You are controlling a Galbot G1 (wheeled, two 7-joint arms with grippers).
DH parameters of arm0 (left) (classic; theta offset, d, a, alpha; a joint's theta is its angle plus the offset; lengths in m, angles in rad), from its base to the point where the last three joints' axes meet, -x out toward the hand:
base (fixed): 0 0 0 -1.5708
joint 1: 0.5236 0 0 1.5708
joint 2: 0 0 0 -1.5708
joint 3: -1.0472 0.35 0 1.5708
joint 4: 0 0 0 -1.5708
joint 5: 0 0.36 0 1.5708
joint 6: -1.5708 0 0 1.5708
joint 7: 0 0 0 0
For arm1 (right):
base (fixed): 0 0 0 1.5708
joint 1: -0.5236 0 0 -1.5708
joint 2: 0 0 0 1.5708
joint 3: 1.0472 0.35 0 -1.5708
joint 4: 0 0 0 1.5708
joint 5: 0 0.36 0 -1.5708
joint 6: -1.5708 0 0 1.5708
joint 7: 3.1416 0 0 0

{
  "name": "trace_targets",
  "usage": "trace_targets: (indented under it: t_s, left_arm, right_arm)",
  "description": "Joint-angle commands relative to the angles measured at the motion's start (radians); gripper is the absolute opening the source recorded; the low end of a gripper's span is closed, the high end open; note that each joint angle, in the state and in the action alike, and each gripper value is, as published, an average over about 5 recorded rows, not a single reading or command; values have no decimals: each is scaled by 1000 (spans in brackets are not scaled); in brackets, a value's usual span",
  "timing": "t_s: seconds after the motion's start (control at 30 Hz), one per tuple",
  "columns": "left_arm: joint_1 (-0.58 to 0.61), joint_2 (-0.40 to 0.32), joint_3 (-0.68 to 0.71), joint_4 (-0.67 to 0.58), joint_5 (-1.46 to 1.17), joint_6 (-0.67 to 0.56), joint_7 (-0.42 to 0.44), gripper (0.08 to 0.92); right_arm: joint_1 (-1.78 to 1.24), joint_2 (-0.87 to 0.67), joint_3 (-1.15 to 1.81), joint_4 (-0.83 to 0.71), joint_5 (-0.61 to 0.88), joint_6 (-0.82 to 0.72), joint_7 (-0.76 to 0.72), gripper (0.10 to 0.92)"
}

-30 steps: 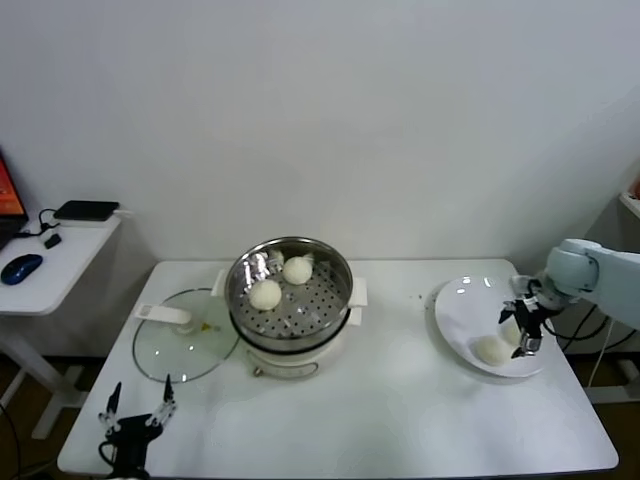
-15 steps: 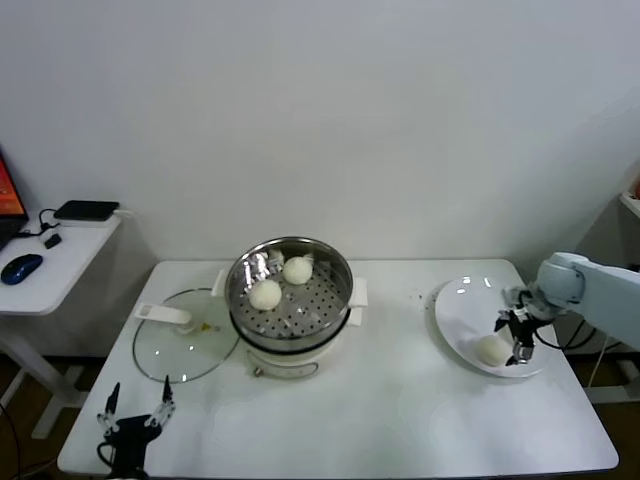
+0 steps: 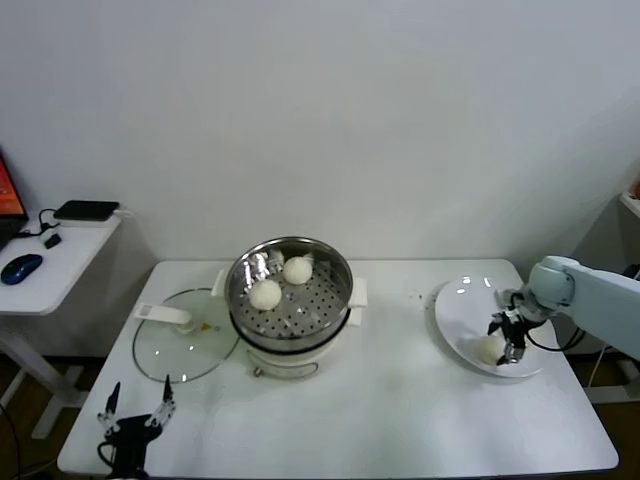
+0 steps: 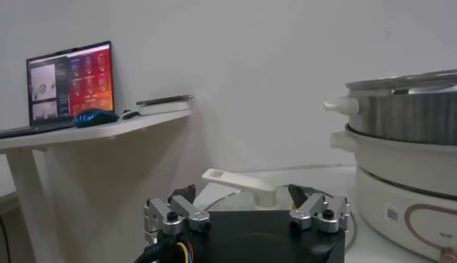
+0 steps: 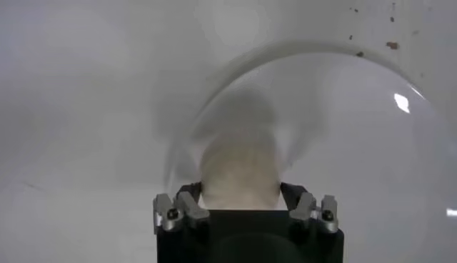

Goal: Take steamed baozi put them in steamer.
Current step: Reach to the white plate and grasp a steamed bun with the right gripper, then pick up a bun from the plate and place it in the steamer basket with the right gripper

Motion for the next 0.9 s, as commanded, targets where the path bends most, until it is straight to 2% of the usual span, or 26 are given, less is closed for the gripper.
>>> trace_targets:
  t_s: [0.03, 0.23, 0.4, 0.7, 0.9]
  left_arm:
    - [2, -6, -1, -7, -2, 1, 0, 823]
    - [3, -4, -1, -13, -3, 3, -1, 823]
    - [3, -3, 1, -12, -2, 2, -1, 823]
    - [-2, -3, 6, -9, -2, -3, -5, 823]
    - [-2, -6, 9, -15, -3, -4, -14, 823]
  right_arm:
    - [19, 1, -3, 4, 2, 2, -7, 688]
    - [171, -2, -110, 69, 44, 24, -17, 641]
    - [390, 32, -228, 149, 90, 76, -39, 636]
    - [628, 189, -213, 305, 203, 97, -49, 643]
    - [643, 315, -142, 335, 229, 195, -25, 645]
